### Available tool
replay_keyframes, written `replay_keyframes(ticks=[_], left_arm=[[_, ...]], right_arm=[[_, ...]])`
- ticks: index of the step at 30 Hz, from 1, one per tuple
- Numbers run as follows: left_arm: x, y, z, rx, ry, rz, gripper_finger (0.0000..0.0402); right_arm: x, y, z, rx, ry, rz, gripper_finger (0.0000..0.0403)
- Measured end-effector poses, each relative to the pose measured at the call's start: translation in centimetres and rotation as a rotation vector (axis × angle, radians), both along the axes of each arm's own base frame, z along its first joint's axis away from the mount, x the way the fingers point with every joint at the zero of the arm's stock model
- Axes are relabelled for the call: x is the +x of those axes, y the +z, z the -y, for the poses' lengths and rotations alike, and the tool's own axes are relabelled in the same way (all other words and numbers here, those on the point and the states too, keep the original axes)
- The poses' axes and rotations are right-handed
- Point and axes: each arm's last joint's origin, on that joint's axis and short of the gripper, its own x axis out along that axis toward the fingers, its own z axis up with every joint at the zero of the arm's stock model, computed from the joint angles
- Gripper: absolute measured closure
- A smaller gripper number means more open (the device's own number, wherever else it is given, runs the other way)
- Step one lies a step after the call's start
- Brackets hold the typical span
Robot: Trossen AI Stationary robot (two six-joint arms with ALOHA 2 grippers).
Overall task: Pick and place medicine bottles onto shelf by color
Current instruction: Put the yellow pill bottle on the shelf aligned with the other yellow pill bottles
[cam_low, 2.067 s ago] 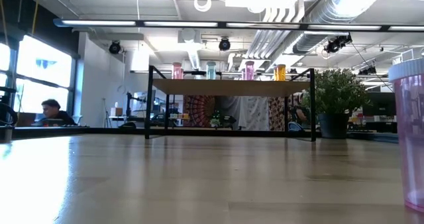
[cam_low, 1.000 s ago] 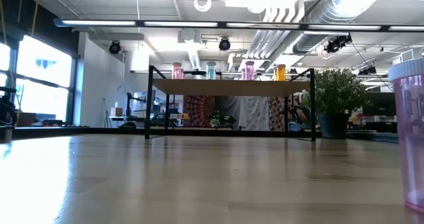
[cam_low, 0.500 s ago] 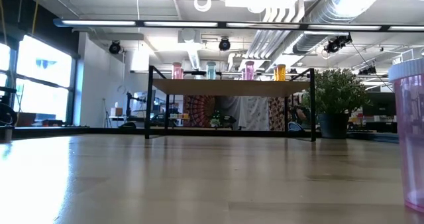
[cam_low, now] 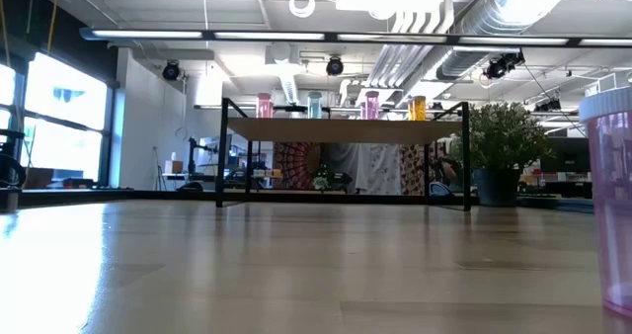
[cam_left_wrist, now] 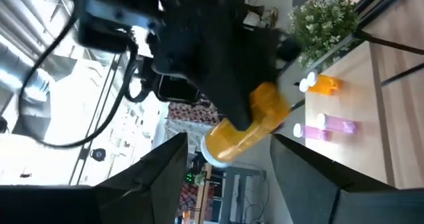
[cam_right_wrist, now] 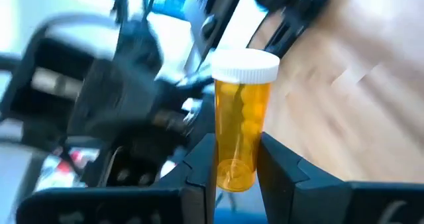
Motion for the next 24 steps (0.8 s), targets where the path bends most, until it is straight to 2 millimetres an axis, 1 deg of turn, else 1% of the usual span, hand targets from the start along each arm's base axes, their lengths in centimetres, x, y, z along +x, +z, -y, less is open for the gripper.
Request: replay_keyframes(ticks=[2,4,9,11,13,18,21,24], left_arm=[[-0.3,0.3,-0.2,-0.014,0.012,0.028,0.0197],[-0.7,0.9,-0.6,-0.042,0.025,0.084,0.0197],[-2.2,2.7,-2.4,-0.105,0.072,0.228,0.0197],[-3.0,3.6,-3.1,-0.122,0.098,0.275,0.0197],[-3.8,4.3,-3.9,-0.135,0.126,0.319,0.0197],[-5.6,5.8,-5.7,-0.17,0.175,0.432,0.0197],[-6.8,6.6,-6.8,-0.208,0.199,0.528,0.0197],[-8.0,6.8,-7.7,-0.277,0.181,0.625,0.0197]], right_arm=[[-0.4,0.2,0.7,-0.039,-0.039,0.014,0.0335],[-1.2,0.6,1.4,-0.084,-0.075,0.02,0.0335],[-3.4,1.7,2.7,-0.234,-0.157,0.058,0.0335],[-4.6,2.4,3.2,-0.318,-0.21,0.077,0.0335],[-5.9,3.2,3.4,-0.417,-0.268,0.096,0.0335],[-9.2,4.8,3.4,-0.687,-0.431,0.08,0.0335],[-11.1,5.8,3.2,-0.847,-0.555,0.047,0.0335],[-12.5,6.2,2.7,-0.941,-0.666,-0.022,0.0335]])
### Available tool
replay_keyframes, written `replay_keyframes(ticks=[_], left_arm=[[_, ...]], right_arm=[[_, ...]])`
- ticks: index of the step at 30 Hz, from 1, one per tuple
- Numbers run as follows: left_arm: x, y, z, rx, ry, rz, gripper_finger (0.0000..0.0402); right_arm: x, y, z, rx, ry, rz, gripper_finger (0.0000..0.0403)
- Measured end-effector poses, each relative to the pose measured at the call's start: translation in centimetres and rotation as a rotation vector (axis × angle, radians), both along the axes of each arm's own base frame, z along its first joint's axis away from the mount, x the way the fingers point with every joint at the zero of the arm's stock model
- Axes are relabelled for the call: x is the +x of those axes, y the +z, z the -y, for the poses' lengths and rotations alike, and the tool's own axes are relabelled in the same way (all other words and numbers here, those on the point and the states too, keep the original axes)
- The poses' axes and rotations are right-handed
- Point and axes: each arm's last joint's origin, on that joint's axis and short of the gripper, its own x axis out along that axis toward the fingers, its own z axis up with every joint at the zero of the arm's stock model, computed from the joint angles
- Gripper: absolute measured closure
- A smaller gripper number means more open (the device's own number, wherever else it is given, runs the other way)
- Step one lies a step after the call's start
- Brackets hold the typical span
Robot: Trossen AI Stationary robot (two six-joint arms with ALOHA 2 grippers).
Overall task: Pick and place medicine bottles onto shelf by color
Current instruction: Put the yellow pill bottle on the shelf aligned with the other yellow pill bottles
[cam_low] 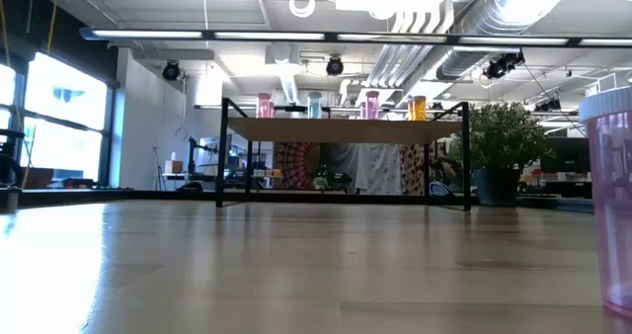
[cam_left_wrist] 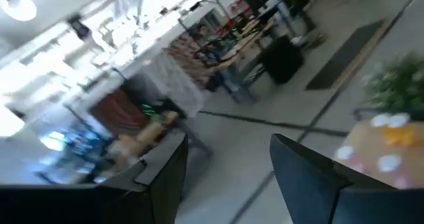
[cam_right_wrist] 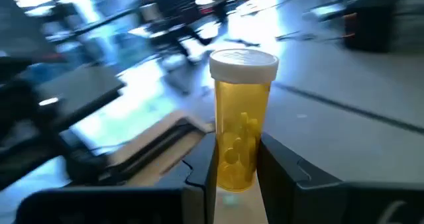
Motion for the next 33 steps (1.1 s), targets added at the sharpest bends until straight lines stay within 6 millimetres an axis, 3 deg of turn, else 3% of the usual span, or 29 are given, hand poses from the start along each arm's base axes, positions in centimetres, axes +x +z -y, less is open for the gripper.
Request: replay_keyframes(ticks=[6,12,19,28,33], left_arm=[[-2.6,-0.7,-1.6,-0.219,-0.205,0.171,0.0197],[-3.0,-2.2,-3.2,-0.386,-0.303,0.128,0.0197],[-3.0,-3.2,-4.6,-0.481,-0.365,0.113,0.0197],[-5.3,-5.8,-5.9,-0.54,-0.359,0.174,0.0197],[-6.3,-6.2,-6.1,-0.553,-0.373,0.218,0.0197]], right_arm=[[-1.5,-0.6,-1.1,-0.043,-0.195,-0.124,0.0335],[-1.3,-2.0,-1.7,-0.027,-0.331,-0.241,0.0335],[-0.2,-3.3,-3.1,-0.036,-0.431,-0.303,0.0335],[0.3,-5.2,-5.2,-0.012,-0.516,-0.36,0.0335],[0.2,-6.0,-6.3,-0.025,-0.569,-0.362,0.0335]])
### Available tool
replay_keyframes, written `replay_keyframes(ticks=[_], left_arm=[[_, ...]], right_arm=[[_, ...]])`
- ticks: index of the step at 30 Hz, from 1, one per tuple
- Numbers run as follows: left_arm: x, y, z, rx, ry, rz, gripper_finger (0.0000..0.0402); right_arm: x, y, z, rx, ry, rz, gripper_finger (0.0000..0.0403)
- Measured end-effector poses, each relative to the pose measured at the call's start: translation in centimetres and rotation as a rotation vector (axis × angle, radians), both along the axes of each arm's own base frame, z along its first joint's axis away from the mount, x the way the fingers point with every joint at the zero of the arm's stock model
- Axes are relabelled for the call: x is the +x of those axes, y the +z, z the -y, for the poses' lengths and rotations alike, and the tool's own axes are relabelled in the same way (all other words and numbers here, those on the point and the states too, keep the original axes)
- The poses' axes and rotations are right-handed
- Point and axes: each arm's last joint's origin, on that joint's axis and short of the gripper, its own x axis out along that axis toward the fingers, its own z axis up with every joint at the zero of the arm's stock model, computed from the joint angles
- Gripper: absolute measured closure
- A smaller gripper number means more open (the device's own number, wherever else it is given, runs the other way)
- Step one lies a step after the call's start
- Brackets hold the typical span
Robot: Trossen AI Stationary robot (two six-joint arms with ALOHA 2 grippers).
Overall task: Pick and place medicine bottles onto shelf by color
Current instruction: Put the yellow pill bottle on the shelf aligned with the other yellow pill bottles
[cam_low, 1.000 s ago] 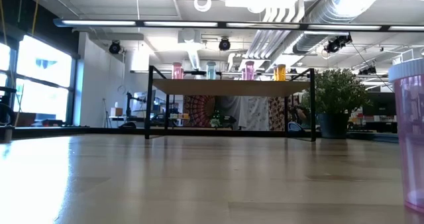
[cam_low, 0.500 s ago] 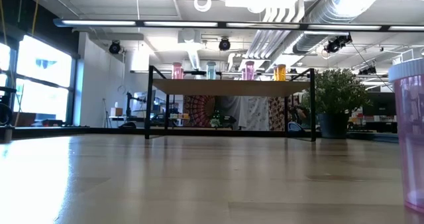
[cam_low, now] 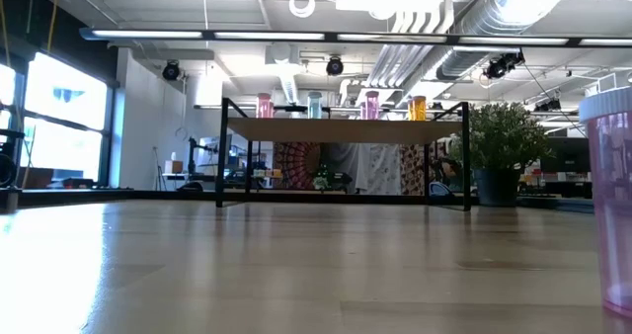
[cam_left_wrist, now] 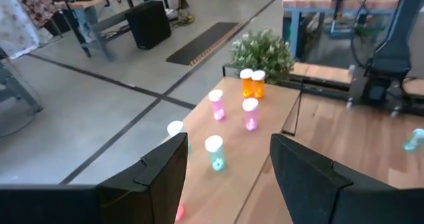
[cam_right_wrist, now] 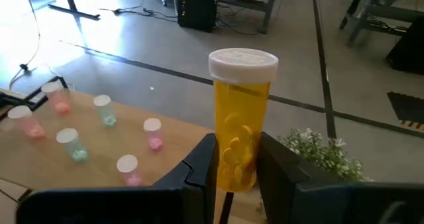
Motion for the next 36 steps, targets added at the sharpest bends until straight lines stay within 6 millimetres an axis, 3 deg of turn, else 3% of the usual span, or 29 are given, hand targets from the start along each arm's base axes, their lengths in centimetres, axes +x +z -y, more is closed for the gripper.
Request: replay_keyframes(ticks=[9,20,36], left_arm=[[-0.5,0.3,0.2,0.004,-0.029,0.029,0.0197],[-0.4,0.4,0.2,0.025,-0.042,0.022,0.0197],[-0.3,0.8,0.2,0.005,-0.03,0.088,0.0197]], right_arm=[[-0.9,0.1,0.3,-0.007,-0.028,-0.025,0.0335],[-6.6,2.5,1.2,0.037,0.032,0.047,0.0335],[-9.2,7.6,3.4,-0.204,0.534,0.116,0.0335]])
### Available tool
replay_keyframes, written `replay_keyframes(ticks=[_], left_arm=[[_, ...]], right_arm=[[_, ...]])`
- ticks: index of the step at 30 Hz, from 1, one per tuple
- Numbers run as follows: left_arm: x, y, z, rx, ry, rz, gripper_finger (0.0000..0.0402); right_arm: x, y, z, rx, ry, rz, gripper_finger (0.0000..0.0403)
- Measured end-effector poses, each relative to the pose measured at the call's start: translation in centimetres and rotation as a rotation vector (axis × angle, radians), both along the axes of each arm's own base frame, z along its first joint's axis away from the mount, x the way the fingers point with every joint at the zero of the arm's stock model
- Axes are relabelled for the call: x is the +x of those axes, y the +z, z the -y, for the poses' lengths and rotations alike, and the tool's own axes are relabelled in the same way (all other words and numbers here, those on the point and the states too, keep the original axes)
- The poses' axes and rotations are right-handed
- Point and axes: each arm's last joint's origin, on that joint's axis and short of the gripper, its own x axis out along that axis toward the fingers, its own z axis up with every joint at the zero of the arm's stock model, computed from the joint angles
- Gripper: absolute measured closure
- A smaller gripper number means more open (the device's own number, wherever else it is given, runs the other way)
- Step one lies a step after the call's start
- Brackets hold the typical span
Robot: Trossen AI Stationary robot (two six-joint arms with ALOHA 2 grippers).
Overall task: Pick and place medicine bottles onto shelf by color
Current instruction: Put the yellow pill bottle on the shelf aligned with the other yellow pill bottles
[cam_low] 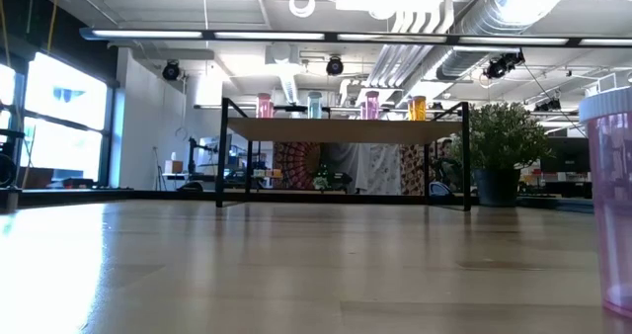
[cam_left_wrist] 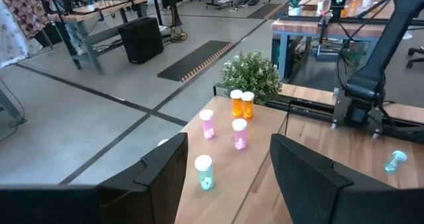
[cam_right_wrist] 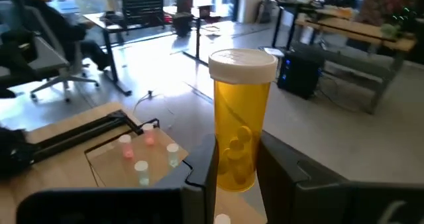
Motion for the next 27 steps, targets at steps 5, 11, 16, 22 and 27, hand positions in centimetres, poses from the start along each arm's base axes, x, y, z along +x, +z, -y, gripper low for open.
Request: replay_keyframes(ticks=[5,11,16,22,27], left_arm=[[0.0,0.0,0.0,0.0,0.001,0.0,0.0197],[0.0,0.0,0.0,-0.001,0.002,0.001,0.0197],[0.0,0.0,0.0,-0.001,0.002,0.002,0.0197],[0.0,0.0,0.0,0.0,0.002,0.0,0.0197],[0.0,0.0,0.0,0.006,0.0,-0.007,0.0197]], right_arm=[[-0.9,-0.4,0.6,0.024,0.078,-0.046,0.0335],[-0.7,-3.1,0.7,0.065,0.17,-0.05,0.0335],[-1.3,-6.3,0.3,0.067,0.181,0.067,0.0335],[-0.5,-10.5,0.0,0.163,0.244,0.138,0.0335],[1.2,-13.8,-0.2,0.166,0.274,0.162,0.0335]])
